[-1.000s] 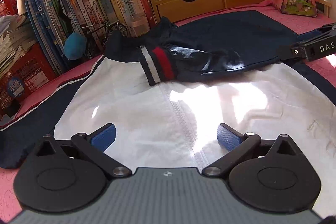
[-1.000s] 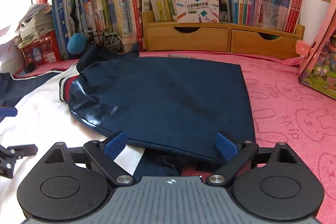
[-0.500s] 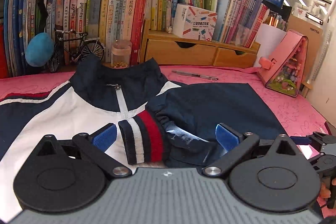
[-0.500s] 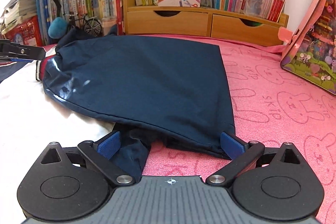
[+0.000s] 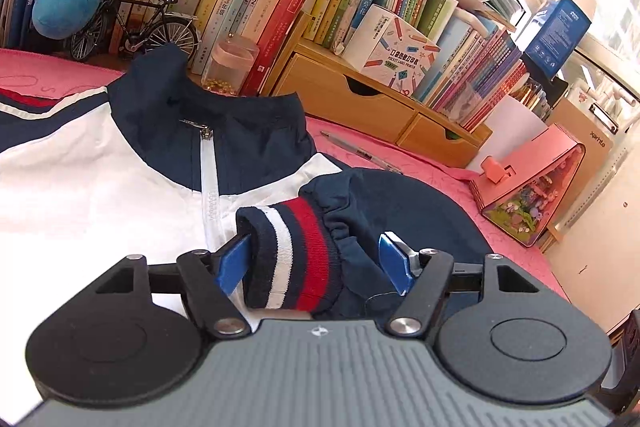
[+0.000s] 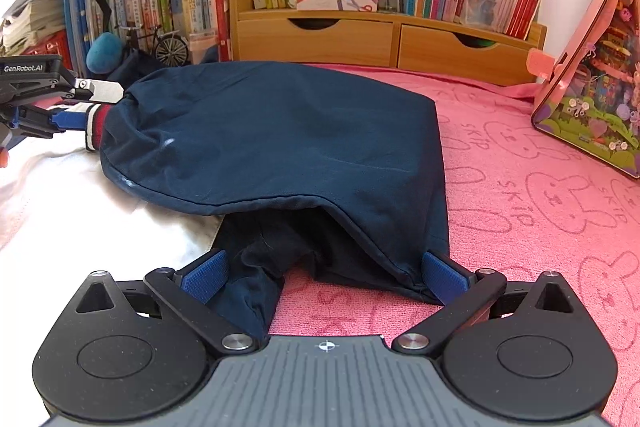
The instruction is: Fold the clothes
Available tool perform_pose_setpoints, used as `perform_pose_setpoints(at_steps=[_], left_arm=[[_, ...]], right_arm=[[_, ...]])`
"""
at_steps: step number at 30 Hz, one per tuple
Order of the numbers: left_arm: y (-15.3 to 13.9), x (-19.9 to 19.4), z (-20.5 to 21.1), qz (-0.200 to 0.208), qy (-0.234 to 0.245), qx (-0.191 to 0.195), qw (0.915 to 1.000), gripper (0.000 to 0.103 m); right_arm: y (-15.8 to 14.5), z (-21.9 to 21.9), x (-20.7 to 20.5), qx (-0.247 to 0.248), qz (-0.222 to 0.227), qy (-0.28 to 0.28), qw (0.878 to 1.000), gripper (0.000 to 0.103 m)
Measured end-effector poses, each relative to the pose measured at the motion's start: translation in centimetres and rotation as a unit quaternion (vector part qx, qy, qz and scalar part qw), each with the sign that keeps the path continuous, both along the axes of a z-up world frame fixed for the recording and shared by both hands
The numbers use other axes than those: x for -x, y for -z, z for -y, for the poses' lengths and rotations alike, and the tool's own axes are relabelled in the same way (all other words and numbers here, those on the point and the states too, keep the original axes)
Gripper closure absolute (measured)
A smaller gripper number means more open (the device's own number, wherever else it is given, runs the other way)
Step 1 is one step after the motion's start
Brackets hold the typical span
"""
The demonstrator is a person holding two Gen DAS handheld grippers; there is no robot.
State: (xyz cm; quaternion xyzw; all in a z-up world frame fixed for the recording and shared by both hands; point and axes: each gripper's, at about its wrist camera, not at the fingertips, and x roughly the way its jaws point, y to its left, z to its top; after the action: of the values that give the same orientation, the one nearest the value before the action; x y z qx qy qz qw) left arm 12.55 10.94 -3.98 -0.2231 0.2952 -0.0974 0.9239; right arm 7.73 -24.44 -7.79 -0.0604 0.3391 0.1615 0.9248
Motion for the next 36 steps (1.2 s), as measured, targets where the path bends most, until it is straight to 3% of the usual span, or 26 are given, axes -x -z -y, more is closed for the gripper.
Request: perform_pose_setpoints(at_steps=[5, 7, 11, 15, 19, 21, 22, 23, 26, 31, 33, 36], left_arm=[[-1.1, 1.0, 0.4, 0.052, 0.016, 0.004, 0.9985, 0.034], [-1.3, 0.8, 0.3, 0.056, 0.034, 0.012, 0.9978, 0.034], [-0.4, -0.4, -0.5, 0.020, 0.053, 0.061, 0.9965, 0.034], [1.2, -2.1, -0.2, -0.039, 0.035, 0.069, 0.9963, 0.033], [1.2, -2.2, 0.6, -0.024, 0.012, 0.061, 0.9978, 0.034], [0.8, -2.0, 0.9, -0.011, -0.011, 0.043, 0.9989, 0.049], [0.3, -1.7, 1.2, 0.000, -0.053, 0.005, 0.9986, 0.069], [-0.3, -1.2, 1.7, 0.012, -0.102, -0.040, 0.9939, 0.071], [-1.4, -0.4, 2.0, 0.049, -0.143, -0.074, 0.9858, 0.076], [-2.1, -0.3, 1.1, 0.054, -0.136, -0.077, 0.9862, 0.077], [-2.6, 0.1, 0.6, 0.060, -0.151, -0.092, 0.9824, 0.084], [-3.5, 0.9, -1.1, 0.066, -0.187, -0.107, 0.9743, 0.085]], right_arm=[[0.0, 0.0, -0.1, 0.000, 0.000, 0.001, 1.000, 0.000], [0.0, 0.0, -0.2, 0.000, -0.001, 0.001, 1.000, 0.000], [0.0, -0.1, -0.2, 0.000, -0.001, 0.003, 1.000, 0.000], [0.1, -0.1, -0.3, 0.000, -0.001, 0.004, 1.000, 0.000], [0.1, -0.1, -0.3, 0.000, -0.001, 0.003, 1.000, 0.000], [0.1, -0.1, -0.4, 0.000, -0.001, 0.003, 1.000, 0.000], [0.1, -0.1, -0.4, 0.000, -0.001, 0.003, 1.000, 0.000], [0.1, -0.1, -0.4, 0.000, -0.001, 0.003, 1.000, 0.000], [0.1, -0.1, -0.4, 0.000, -0.001, 0.003, 1.000, 0.000], [0.0, -0.1, -0.3, 0.000, 0.000, 0.004, 1.000, 0.000], [0.0, -0.1, -0.3, -0.001, 0.001, 0.005, 1.000, 0.000], [-0.2, 0.0, 0.0, -0.002, 0.009, 0.006, 1.000, 0.000]])
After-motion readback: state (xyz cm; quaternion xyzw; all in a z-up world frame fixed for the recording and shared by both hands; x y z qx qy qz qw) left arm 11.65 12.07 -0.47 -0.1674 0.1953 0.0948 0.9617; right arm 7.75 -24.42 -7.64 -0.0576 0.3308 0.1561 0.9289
